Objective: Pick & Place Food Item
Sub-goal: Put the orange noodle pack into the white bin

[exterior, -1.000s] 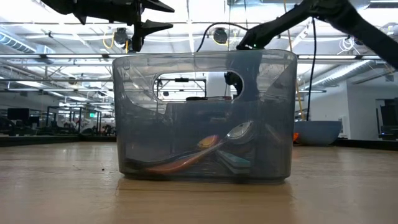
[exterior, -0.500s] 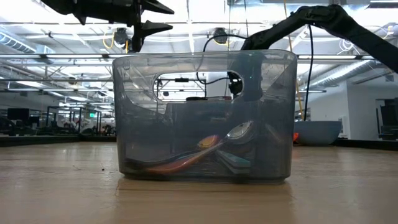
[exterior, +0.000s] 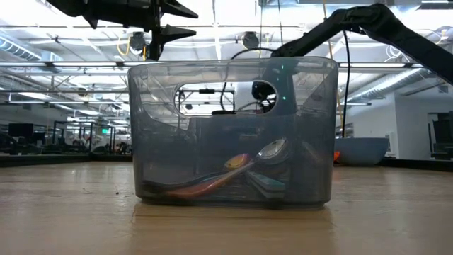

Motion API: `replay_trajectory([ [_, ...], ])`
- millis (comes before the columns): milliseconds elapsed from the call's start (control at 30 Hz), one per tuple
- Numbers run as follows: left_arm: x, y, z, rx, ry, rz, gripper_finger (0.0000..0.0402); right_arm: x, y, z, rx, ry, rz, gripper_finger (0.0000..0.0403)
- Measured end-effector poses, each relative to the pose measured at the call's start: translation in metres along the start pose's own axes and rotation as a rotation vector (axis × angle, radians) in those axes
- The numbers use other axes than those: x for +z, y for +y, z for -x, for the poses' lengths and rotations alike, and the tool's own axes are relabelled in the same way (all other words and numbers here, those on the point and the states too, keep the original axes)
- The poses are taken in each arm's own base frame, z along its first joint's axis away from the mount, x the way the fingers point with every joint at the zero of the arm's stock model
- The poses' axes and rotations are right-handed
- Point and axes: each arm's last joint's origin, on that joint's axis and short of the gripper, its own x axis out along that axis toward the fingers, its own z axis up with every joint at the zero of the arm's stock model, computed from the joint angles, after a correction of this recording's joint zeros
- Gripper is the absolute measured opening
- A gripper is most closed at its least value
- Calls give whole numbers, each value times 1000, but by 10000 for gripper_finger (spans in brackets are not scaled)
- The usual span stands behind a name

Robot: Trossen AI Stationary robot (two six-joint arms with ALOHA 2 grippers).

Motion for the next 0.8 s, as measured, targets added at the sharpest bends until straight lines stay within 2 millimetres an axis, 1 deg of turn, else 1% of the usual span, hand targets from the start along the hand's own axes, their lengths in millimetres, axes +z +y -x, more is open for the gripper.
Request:
replay_trajectory([
  [200, 0, 0, 0, -9, 6, -1, 170, -8, 11, -24, -31, 120, 41, 181],
  [300, 0, -1, 0, -20, 13, -6, 170, -12, 14, -32, -12, 157, 47, 176],
  [400, 0, -1, 0, -20, 13, -7, 170, -17, 19, -37, 51, 182, 48, 172],
  [600, 0, -1, 0, -20, 13, -10, 170, -18, 28, -38, 139, 197, 28, 161],
  [800, -1, 0, 0, -15, 19, -32, 170, -17, 49, -32, 205, 230, 67, 155],
])
